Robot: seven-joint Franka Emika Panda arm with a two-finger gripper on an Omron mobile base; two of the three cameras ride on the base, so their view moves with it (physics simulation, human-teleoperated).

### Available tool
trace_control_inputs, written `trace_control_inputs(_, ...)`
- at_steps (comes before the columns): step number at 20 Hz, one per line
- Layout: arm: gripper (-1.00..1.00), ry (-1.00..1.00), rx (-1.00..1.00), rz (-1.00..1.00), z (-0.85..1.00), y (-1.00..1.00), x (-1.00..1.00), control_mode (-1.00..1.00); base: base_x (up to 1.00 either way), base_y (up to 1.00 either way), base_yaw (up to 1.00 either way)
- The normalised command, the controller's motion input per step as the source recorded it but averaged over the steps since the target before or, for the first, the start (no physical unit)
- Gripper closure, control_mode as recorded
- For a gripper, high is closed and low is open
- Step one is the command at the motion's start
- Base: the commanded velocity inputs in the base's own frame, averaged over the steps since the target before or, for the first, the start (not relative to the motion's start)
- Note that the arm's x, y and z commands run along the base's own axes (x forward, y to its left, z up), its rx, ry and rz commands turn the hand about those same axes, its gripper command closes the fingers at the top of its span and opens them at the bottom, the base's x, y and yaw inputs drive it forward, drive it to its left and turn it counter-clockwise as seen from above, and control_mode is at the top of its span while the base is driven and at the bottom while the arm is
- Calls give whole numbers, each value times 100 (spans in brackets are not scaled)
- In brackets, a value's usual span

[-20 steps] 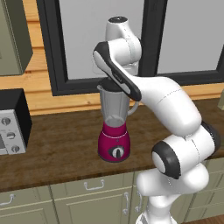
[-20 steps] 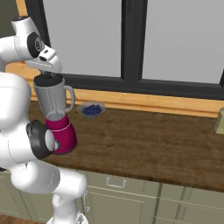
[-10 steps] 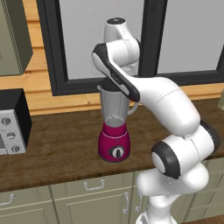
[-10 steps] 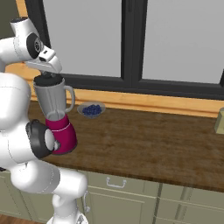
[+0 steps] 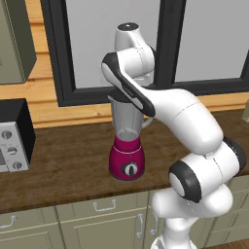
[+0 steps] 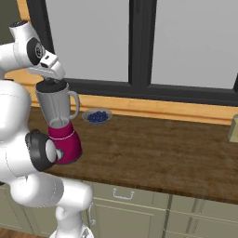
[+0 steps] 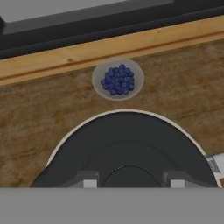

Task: Close the lid blender by securely placing the lid on top.

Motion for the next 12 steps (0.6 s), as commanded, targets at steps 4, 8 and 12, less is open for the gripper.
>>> trace_control_inputs(4,100,-8,0,4,-45,0,4,-100,0,0,0)
trace_control_inputs(8,100,-3,0,9,-56,0,0,-100,0,0,0)
trace_control_inputs(12,100,0,0,9,-51,0,0,-100,0,0,0)
